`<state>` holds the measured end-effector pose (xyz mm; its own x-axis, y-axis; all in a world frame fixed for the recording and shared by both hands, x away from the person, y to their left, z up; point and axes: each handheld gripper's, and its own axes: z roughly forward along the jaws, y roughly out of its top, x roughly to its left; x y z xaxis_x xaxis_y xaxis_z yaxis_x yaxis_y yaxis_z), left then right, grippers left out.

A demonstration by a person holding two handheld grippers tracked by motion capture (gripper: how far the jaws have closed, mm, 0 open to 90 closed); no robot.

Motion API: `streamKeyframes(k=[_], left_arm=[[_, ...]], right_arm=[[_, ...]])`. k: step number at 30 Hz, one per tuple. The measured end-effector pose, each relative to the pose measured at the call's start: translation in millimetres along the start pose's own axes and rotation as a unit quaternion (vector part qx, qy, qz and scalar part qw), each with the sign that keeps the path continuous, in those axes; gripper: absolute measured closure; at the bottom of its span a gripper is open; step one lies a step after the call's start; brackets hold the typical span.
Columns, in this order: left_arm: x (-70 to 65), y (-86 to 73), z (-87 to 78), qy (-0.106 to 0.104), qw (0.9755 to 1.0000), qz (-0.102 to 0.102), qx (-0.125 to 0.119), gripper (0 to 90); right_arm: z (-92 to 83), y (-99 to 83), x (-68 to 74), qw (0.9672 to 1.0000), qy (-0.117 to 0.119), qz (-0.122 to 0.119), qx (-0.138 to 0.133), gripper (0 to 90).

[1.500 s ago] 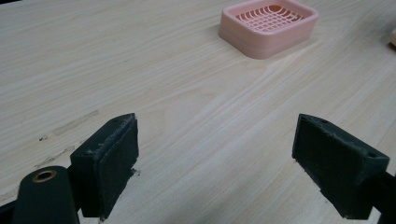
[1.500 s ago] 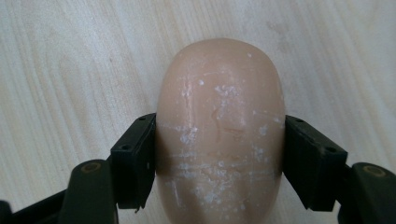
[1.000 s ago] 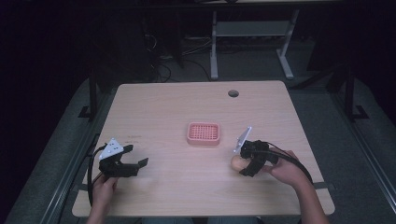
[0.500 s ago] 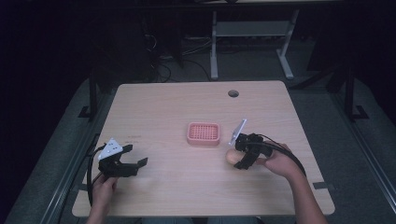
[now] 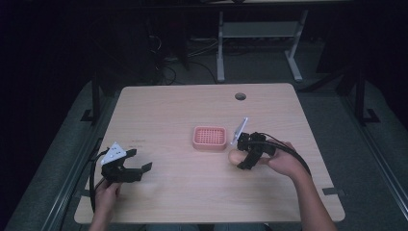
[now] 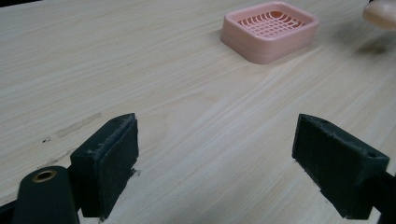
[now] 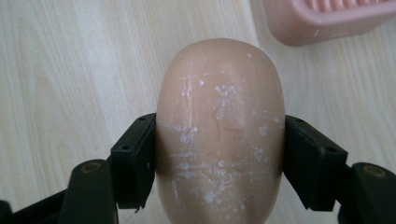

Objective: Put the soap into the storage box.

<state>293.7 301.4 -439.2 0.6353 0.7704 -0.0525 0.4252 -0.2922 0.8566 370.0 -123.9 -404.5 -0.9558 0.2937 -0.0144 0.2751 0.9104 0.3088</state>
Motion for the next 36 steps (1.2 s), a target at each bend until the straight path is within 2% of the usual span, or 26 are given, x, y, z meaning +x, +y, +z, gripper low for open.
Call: streamKeyframes(k=[12, 26, 28, 36], left_arm=[[0.1, 0.1, 0.0, 0.000, 1.0000, 0.000, 0.000, 14.3], [0.4, 0.2, -0.4, 0.001, 1.0000, 0.000, -0.003, 14.3], [0.7, 0.2, -0.9, 0.000, 1.0000, 0.001, -0.002, 14.3], [0.0, 0.9, -1.0, -0.001, 1.0000, 0.000, -0.004, 14.3]], right_arm=[[-7.3, 16.5, -8.4, 0.9998, 0.002, -0.009, -0.019, 31.9], [-3.7, 34.1, -17.4, 0.9998, 0.011, -0.016, -0.010, 31.8], [-3.5, 36.3, -21.3, 0.9996, 0.018, -0.013, -0.020, 31.8], [-2.0, 49.0, -23.7, 0.9995, 0.021, -0.022, -0.006, 31.8]])
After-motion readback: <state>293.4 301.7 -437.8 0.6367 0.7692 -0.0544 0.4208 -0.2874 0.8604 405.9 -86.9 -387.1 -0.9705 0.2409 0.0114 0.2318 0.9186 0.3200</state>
